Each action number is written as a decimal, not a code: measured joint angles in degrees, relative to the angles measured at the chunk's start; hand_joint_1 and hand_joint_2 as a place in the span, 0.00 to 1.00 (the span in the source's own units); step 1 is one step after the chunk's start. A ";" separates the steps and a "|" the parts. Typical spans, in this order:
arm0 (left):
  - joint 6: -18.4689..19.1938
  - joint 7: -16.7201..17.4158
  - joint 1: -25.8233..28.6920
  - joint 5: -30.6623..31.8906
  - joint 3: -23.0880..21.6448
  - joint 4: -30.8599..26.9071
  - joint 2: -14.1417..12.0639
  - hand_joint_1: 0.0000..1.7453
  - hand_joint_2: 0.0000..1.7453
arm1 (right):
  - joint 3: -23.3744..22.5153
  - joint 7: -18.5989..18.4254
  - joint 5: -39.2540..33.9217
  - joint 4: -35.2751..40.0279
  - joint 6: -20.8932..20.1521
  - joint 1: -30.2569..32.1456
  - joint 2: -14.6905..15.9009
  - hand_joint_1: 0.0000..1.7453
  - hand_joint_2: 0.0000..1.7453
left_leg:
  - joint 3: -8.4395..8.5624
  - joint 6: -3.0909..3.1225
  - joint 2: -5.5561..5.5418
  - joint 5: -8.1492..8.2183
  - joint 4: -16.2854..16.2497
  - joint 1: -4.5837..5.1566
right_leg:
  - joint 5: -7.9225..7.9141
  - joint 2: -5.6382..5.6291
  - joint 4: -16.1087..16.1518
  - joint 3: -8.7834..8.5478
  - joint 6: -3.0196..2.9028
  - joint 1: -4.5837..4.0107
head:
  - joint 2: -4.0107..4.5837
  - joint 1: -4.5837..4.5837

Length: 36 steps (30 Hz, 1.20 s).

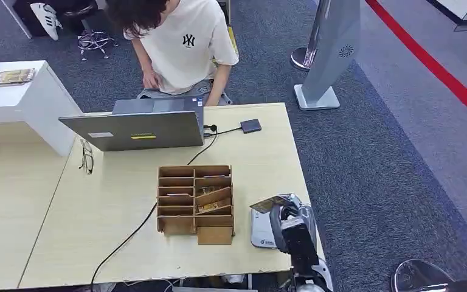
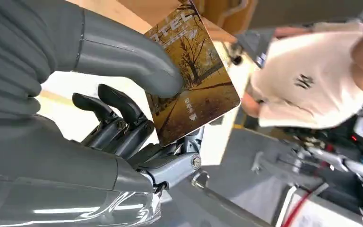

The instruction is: Pass the card to the sensor for recognition and then transmit it.

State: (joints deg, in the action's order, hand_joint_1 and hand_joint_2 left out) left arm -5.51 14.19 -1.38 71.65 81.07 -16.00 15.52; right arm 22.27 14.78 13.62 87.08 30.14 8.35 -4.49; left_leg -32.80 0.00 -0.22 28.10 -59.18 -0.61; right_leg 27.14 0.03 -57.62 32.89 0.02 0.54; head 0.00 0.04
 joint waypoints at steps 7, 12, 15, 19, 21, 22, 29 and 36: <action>-0.66 0.17 -0.01 0.05 0.81 0.02 -0.11 0.00 0.00 | 3.92 -3.72 -1.27 -1.16 -0.94 0.64 2.85 1.00 1.00 | 0.00 0.00 0.00 0.00 0.00 0.00 | 0.00 0.00 0.00 -0.01 0.00 0.00 | 0.00 -0.02; -0.85 0.22 -0.01 0.20 1.01 0.00 -0.22 0.00 0.00 | 6.54 -5.16 -1.73 -2.10 -1.42 0.56 4.29 1.00 1.00 | 0.00 0.00 0.00 0.00 0.00 0.00 | 0.00 0.00 0.00 0.00 0.00 0.00 | 0.00 -0.02; -1.07 0.33 -0.03 0.35 1.44 0.02 -0.28 0.00 0.00 | 8.03 -5.56 -1.92 -2.52 -1.81 0.24 4.94 1.00 1.00 | 0.00 0.00 0.01 0.00 0.00 0.00 | 0.00 0.00 0.00 0.00 0.00 0.00 | 0.00 -0.02; -1.22 0.57 -0.04 0.72 1.68 0.02 -0.39 0.00 0.00 | 9.58 -5.69 -1.75 -3.26 -1.81 -0.54 5.45 1.00 1.00 | 0.00 0.00 0.01 0.00 0.00 0.00 | 0.00 0.00 0.00 -0.01 0.00 0.00 | 0.00 0.00; -1.33 0.59 -0.04 0.88 1.73 0.02 -0.46 0.00 0.00 | 10.28 -6.46 -0.22 -3.83 -1.68 -1.07 5.47 1.00 1.00 | 0.00 0.00 0.01 0.00 0.00 0.00 | 0.00 -0.01 0.00 0.00 0.00 0.00 | 0.00 -0.02; -1.38 0.66 -0.05 0.88 1.75 0.02 -0.50 0.00 0.00 | 10.63 -6.87 0.59 -4.20 -1.53 -1.30 5.49 1.00 1.00 | 0.01 0.00 0.01 0.00 0.00 0.00 | 0.00 -0.01 0.00 -0.01 0.00 0.00 | 0.00 0.00; -1.49 0.90 -0.08 1.03 1.77 0.02 -0.61 0.00 0.00 | 12.25 -10.15 6.36 -6.56 0.15 -2.57 5.56 1.00 1.00 | 0.00 0.00 0.01 0.00 0.00 0.00 | 0.00 0.00 0.00 -0.01 0.00 0.00 | 0.00 -0.02; -1.42 1.25 -0.08 1.40 1.90 0.02 -0.66 0.00 0.00 | 12.86 -14.98 13.38 -8.26 1.12 -3.36 5.62 1.00 1.00 | 0.00 0.00 0.01 0.00 0.00 0.00 | 0.01 0.00 0.00 0.00 0.00 0.00 | 0.00 -0.02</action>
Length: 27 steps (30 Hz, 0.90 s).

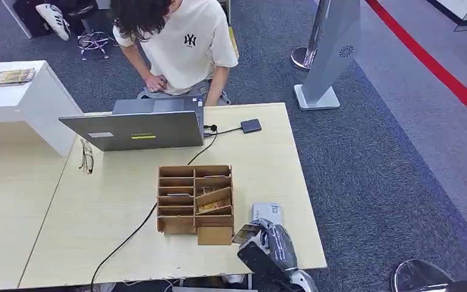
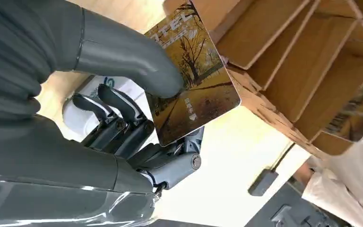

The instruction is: Pass the card to the sensor for recognition and then transmit it.

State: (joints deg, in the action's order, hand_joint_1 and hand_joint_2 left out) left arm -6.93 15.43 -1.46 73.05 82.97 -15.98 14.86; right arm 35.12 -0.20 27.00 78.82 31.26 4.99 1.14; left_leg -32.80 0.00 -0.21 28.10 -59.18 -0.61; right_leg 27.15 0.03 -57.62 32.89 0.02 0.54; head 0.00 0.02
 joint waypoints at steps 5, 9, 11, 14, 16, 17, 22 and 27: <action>0.26 0.02 0.01 0.28 0.31 0.00 -0.22 0.00 0.00 | -0.37 -2.93 4.89 0.70 0.09 0.00 0.17 1.00 1.00 | 0.00 0.00 0.00 0.00 0.00 0.00 | 0.00 0.00 0.00 0.00 0.00 0.00 | 0.00 0.00; 0.39 0.02 0.01 0.48 0.50 0.00 -0.28 0.00 0.00 | -1.18 -3.41 6.12 1.81 -0.11 -0.03 0.44 1.00 1.00 | 0.00 0.00 0.00 0.00 0.00 0.00 | 0.00 0.00 0.00 0.00 0.00 0.00 | 0.00 0.00; 0.39 0.02 0.01 0.48 0.50 0.00 -0.28 0.00 0.00 | -1.18 -3.41 6.12 1.81 -0.11 -0.03 0.44 1.00 1.00 | 0.00 0.00 0.00 0.00 0.00 0.00 | 0.00 0.00 0.00 0.00 0.00 0.00 | 0.00 0.00; 0.39 0.02 0.01 0.50 0.52 0.00 -0.31 0.00 0.00 | -1.22 -3.41 6.11 1.86 -0.13 -0.04 0.50 1.00 1.00 | 0.01 0.00 0.00 0.00 0.00 0.00 | 0.00 0.00 0.00 0.00 0.00 0.00 | 0.00 0.00; 0.41 0.02 0.03 0.52 0.85 0.00 -0.28 0.00 0.00 | -3.30 -2.51 6.09 2.93 -0.90 -0.19 1.68 1.00 1.00 | 0.00 0.00 0.00 0.00 0.00 0.01 | 0.00 0.00 0.00 0.00 0.00 0.00 | 0.00 0.02; 0.44 0.00 0.02 0.52 1.07 0.00 -0.28 0.00 0.00 | -4.31 -2.14 6.25 3.94 -1.01 -0.14 2.14 1.00 1.00 | 0.01 0.00 0.00 0.00 -0.01 0.01 | 0.00 -0.01 0.01 0.00 0.00 0.01 | 0.00 0.00; 0.89 0.02 0.02 0.70 1.53 0.00 -0.24 0.00 0.00 | -6.23 -2.92 8.89 8.02 -2.58 0.66 3.19 1.00 1.00 | 0.01 0.00 0.00 0.00 0.00 0.00 | 0.00 -0.01 0.01 0.01 0.00 0.00 | 0.00 0.00; 0.96 0.02 0.01 1.20 1.62 -0.02 -0.26 0.00 0.00 | -6.27 -4.13 11.32 8.55 -5.42 0.48 3.45 1.00 1.00 | 0.00 0.00 0.00 0.00 0.00 0.00 | 0.00 0.00 0.00 0.01 0.00 0.00 | 0.00 0.02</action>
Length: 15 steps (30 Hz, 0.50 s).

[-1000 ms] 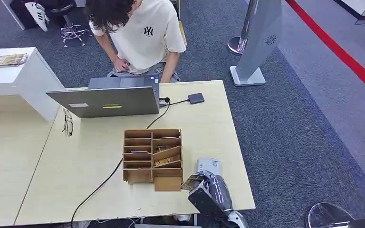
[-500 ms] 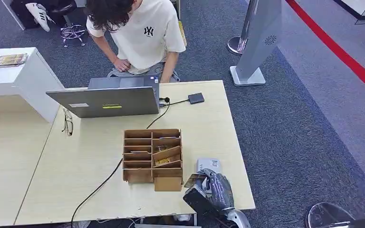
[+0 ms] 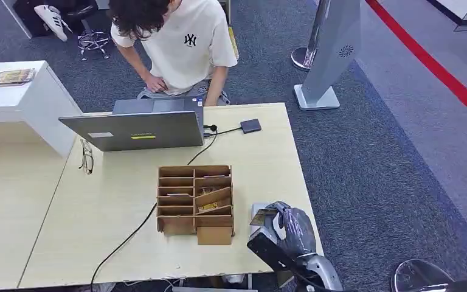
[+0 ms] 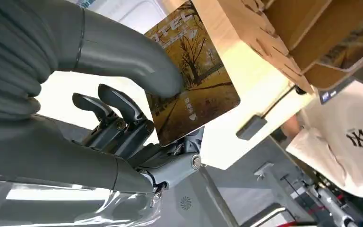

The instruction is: Pass the card to the sensor for recognition and then transmit it.

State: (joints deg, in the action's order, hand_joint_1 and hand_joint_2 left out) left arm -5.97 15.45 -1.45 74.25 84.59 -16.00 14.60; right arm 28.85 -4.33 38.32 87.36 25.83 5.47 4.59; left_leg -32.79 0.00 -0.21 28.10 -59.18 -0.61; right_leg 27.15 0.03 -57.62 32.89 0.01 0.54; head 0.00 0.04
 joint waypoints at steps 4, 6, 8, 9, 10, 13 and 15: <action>0.04 0.17 0.00 0.52 0.00 0.02 -0.02 0.00 0.00 | 0.24 -0.52 1.04 -0.61 -0.94 -0.37 0.00 1.00 1.00 | -0.01 0.00 0.00 0.00 0.00 0.00 | 0.00 0.00 0.00 -0.01 0.00 0.00 | 0.00 0.00; 0.04 0.24 -0.01 0.72 0.00 0.02 -0.07 0.00 0.00 | 0.66 -0.65 1.11 -1.05 -1.22 -0.55 0.00 1.00 1.00 | -0.01 0.00 0.00 0.00 0.00 0.00 | 0.00 0.01 0.00 -0.01 0.00 0.00 | 0.00 -0.02; 0.04 0.28 -0.01 0.87 0.00 0.02 -0.13 0.00 0.00 | 1.20 -0.78 1.11 -1.66 -1.70 -0.81 0.00 1.00 1.00 | -0.01 0.00 0.00 0.00 0.00 0.00 | 0.00 0.00 0.00 -0.01 0.00 0.00 | 0.00 -0.02; 0.04 0.31 -0.02 0.94 0.00 0.02 -0.15 0.00 0.00 | 1.38 -0.87 1.11 -1.90 -1.77 -0.89 0.00 1.00 1.00 | -0.01 0.00 0.00 0.00 0.00 0.00 | 0.00 0.00 0.00 -0.01 0.00 0.00 | 0.00 -0.02; 0.04 0.31 -0.02 1.03 0.00 0.02 -0.18 0.00 0.00 | 1.53 -0.94 1.24 -2.27 -1.90 -1.01 0.00 1.00 1.00 | -0.01 0.00 0.00 0.00 0.00 0.00 | 0.00 0.00 0.00 -0.01 0.00 0.00 | 0.00 -0.02; 0.04 0.52 -0.03 1.55 0.00 0.02 -0.24 0.00 0.00 | 2.05 -2.17 2.64 -3.35 -2.19 -1.40 0.00 1.00 1.00 | -0.01 0.00 0.00 0.00 0.00 0.00 | 0.00 0.00 0.00 0.00 0.00 0.00 | 0.00 0.00; 0.09 0.63 -0.03 1.68 0.00 0.02 -0.28 0.00 0.00 | 2.34 -2.97 3.71 -4.09 -2.23 -1.54 0.00 1.00 1.00 | -0.01 0.00 -0.01 0.00 0.00 0.00 | 0.00 0.01 0.00 0.00 0.00 0.00 | 0.00 -0.02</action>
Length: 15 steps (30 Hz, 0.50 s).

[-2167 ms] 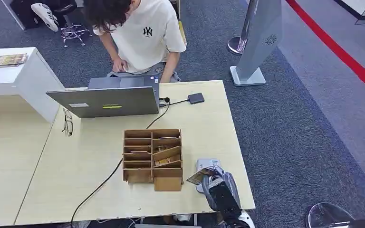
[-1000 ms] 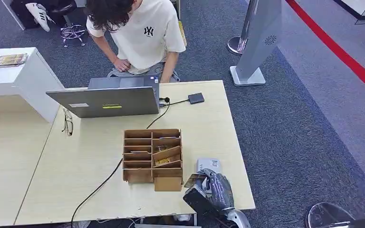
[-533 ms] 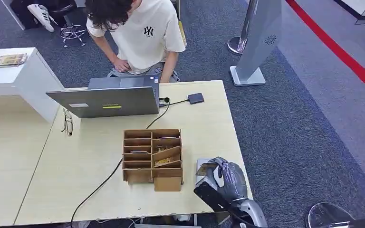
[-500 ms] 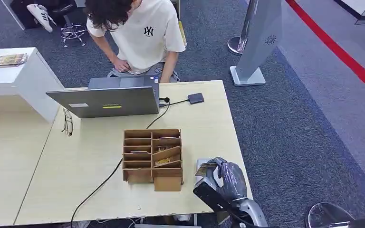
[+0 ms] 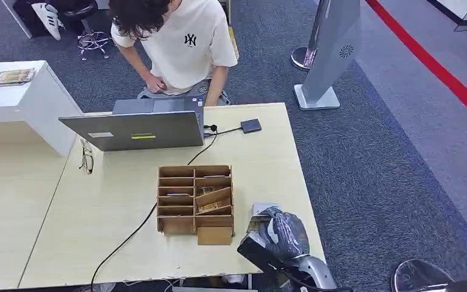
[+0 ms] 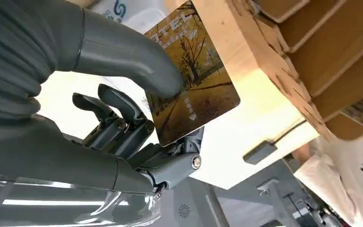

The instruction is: Pass the card to the sensor for recognition and then transmit it.

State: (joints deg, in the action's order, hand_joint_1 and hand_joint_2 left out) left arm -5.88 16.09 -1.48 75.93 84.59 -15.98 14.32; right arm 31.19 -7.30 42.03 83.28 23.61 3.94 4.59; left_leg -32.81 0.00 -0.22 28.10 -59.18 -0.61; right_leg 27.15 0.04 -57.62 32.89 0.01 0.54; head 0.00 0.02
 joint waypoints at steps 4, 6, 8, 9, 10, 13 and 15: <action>0.11 0.11 -0.01 0.11 0.00 0.00 -0.09 0.00 0.00 | 0.42 -1.47 1.92 -1.20 0.00 -0.39 0.00 1.00 1.00 | 0.00 0.00 0.01 0.00 0.00 0.00 | 0.00 0.00 0.00 0.00 0.00 0.00 | 0.00 0.02; 0.15 0.15 -0.01 0.13 0.02 -0.02 -0.20 0.00 0.00 | 0.46 -1.99 2.49 -1.73 -0.07 -0.54 0.00 1.00 1.00 | 0.00 0.00 0.00 0.00 0.00 0.00 | 0.00 0.00 0.00 0.00 0.00 0.00 | 0.00 0.00; 0.22 0.18 -0.01 0.20 0.02 0.00 -0.26 0.00 0.00 | 0.48 -2.23 2.89 -2.06 -0.15 -0.62 0.00 1.00 1.00 | 0.00 0.00 0.00 0.00 0.00 0.00 | 0.00 0.00 0.00 0.00 0.00 0.00 | 0.00 0.02; 0.22 0.18 -0.01 0.20 0.02 0.00 -0.26 0.00 0.00 | 0.50 -2.28 2.99 -2.21 -0.20 -0.66 0.00 1.00 1.00 | 0.00 0.00 0.00 0.00 0.00 0.00 | 0.00 0.00 0.00 0.00 0.00 0.00 | 0.00 0.00; 0.24 0.18 -0.01 0.20 0.02 0.00 -0.28 0.00 0.00 | 0.50 -2.30 3.26 -2.34 -0.24 -0.73 0.00 1.00 1.00 | 0.00 0.00 0.00 0.00 0.00 0.00 | 0.00 0.00 0.00 0.00 0.00 0.00 | 0.00 0.02; 0.39 0.18 -0.01 0.29 0.04 0.00 -0.31 0.00 0.00 | 0.53 -2.82 3.98 -2.54 -0.42 -0.95 0.00 1.00 1.00 | 0.00 0.00 0.00 0.00 0.00 0.00 | 0.00 0.00 0.00 0.00 0.00 0.00 | 0.00 0.02; 0.44 0.18 -0.01 0.35 0.09 0.00 -0.33 0.00 0.00 | 0.53 -2.87 4.20 -2.65 -0.42 -1.03 0.00 1.00 1.00 | 0.00 0.00 0.00 0.00 0.00 0.00 | 0.00 0.00 0.00 0.00 0.00 0.00 | 0.00 0.02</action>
State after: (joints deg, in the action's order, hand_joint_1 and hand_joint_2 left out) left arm -5.44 16.26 -1.49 76.28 84.67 -15.98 13.99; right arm 31.71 -10.16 46.23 80.63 23.19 2.90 4.59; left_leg -32.80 0.00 -0.22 28.10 -59.18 -0.61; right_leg 27.15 0.03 -57.62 32.89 0.01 0.54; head 0.00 0.04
